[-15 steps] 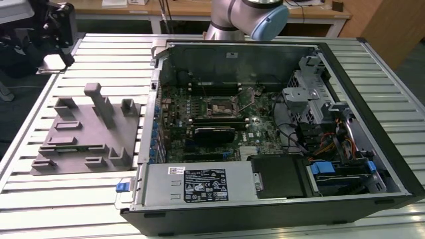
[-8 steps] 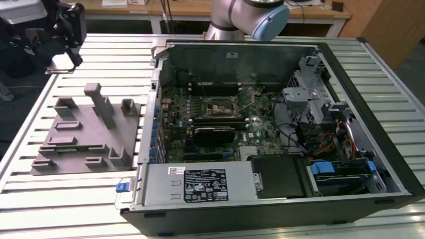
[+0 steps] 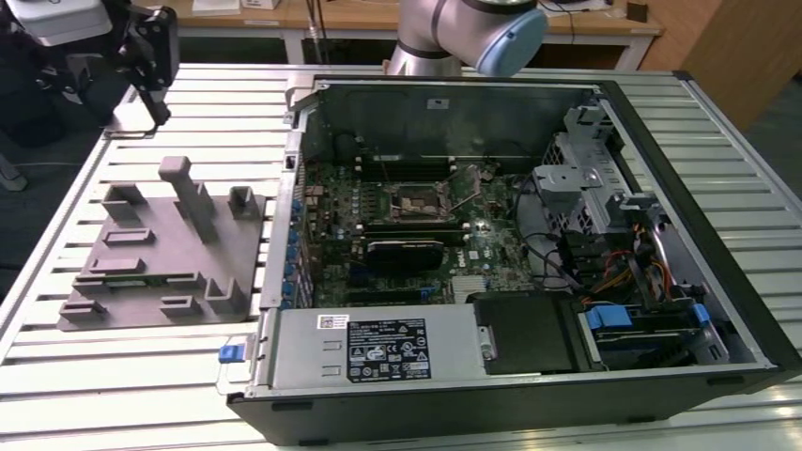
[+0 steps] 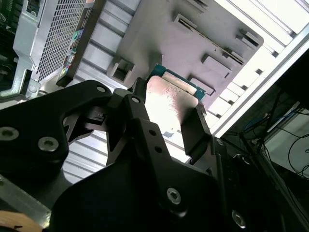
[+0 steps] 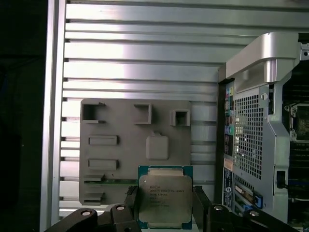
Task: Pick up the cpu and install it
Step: 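Pick up the cpu and move it towards the insertion slot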
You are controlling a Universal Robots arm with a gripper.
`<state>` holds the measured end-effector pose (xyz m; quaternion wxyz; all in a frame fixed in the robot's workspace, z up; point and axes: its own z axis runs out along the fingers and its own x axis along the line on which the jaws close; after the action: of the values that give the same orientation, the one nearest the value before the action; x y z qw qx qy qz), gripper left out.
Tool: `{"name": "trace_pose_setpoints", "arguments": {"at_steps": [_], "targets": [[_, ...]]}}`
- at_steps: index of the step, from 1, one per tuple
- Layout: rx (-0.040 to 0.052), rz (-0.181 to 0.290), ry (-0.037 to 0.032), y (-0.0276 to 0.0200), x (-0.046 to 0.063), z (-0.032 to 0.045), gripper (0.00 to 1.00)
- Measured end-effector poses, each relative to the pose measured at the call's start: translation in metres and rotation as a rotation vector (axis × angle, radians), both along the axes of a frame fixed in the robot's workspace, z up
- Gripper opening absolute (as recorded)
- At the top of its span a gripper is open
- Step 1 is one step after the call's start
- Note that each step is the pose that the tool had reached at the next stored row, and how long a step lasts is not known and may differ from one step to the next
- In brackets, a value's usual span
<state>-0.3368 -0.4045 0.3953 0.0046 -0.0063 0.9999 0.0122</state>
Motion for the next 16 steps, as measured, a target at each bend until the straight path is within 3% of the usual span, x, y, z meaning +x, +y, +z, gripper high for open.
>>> {"name": "trace_pose_setpoints", "arguments": {"at_steps": [16], "targets": [[0.0001, 0.0, 0.0, 0.0, 0.024, -0.0001, 0.53]]}}
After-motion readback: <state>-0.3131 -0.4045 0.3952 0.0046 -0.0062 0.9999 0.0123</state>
